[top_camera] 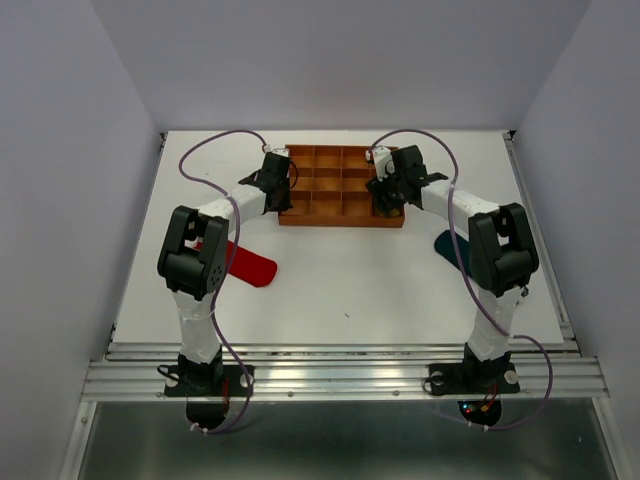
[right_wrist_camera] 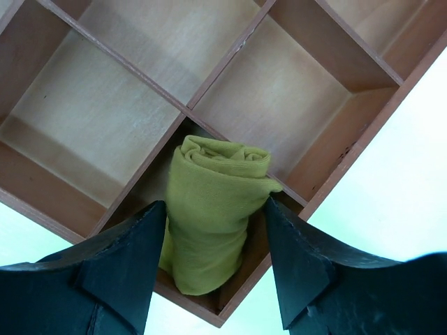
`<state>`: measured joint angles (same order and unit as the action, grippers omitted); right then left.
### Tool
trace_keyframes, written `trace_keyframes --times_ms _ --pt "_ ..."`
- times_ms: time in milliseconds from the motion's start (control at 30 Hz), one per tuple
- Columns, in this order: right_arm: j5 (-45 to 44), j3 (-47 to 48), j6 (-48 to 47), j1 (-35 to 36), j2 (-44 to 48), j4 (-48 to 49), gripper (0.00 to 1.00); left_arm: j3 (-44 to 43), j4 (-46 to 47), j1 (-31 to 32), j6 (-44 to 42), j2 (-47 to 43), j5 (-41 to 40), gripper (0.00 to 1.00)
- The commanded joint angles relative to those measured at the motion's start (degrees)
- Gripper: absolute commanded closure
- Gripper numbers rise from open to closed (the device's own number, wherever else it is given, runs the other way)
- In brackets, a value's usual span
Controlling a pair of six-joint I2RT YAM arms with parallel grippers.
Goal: Roll the socks
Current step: Place the rolled socks into the container
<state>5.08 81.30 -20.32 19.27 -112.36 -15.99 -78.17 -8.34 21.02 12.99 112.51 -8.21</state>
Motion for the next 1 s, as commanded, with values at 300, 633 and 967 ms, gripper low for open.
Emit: trace_keyframes --times_ms 300,633,967 --pt "3.79 2.37 -1.22 1.21 -2.6 2.19 0.64 -0.58 -3.53 -0.27 0.8 2.8 0.03 1.0" --pt "4.85 2.37 -2.71 1.21 -4.45 -2.99 0.94 -0.75 -3.53 -0.27 0.98 3.33 -0.49 1.0" --pt "4.76 7.82 -2.1 1.21 -10.42 -7.74 0.99 -0.49 -3.44 -0.27 0.54 3.42 -0.58 1.0"
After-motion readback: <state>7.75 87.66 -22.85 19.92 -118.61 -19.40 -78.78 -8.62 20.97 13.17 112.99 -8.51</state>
